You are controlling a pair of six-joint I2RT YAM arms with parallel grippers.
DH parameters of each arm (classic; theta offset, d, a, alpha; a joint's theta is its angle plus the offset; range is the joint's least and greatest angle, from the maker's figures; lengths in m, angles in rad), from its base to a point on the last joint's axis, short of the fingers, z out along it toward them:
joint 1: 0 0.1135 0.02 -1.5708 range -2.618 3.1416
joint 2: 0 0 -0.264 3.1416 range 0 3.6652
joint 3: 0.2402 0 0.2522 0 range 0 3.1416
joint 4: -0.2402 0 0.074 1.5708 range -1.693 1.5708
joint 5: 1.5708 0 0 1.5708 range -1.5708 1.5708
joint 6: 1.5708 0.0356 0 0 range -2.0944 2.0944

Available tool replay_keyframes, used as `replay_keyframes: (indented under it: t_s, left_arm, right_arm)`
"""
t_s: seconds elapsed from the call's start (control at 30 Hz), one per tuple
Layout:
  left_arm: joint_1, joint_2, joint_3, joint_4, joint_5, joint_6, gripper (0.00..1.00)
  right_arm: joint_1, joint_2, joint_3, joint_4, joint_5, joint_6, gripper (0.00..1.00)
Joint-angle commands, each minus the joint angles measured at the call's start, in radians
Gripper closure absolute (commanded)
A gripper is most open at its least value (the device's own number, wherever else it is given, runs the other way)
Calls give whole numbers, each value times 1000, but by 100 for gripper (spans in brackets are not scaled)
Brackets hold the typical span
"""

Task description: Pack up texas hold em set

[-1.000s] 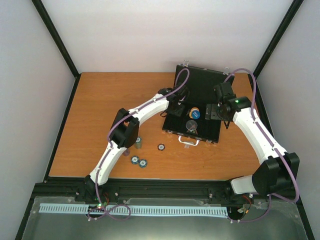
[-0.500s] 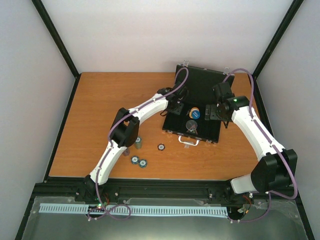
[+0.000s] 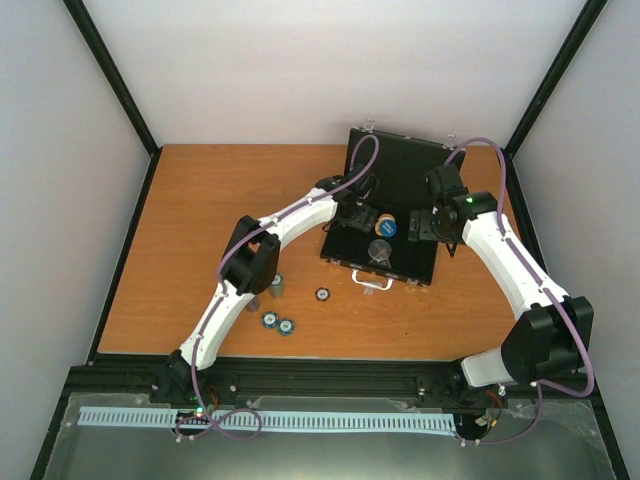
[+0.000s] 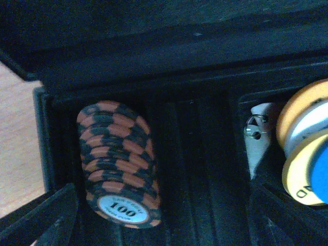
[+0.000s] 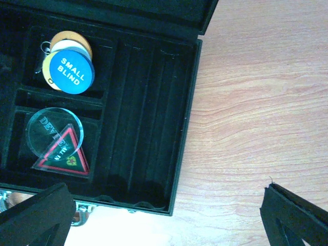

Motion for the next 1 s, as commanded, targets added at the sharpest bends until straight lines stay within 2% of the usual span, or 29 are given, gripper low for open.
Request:
replay_keyframes:
  t_s: [0.0, 0.47, 0.73, 0.97]
  left_arm:
    - [15, -61, -4, -6, -43, 12, 1]
    - [15, -259, -72, -89, -23, 16, 0]
    - [-5, -573, -482, -90, 57, 35, 0]
    - [-122, -751, -813, -86, 96, -17, 0]
  right_arm:
    - [-9, -2, -14, 10, -14, -3, 0]
    - [-9, -28, -33, 33, -14, -26, 0]
    - [-9, -53, -48, 36, -20, -41, 0]
    - [-8, -62, -66, 29, -49, -43, 0]
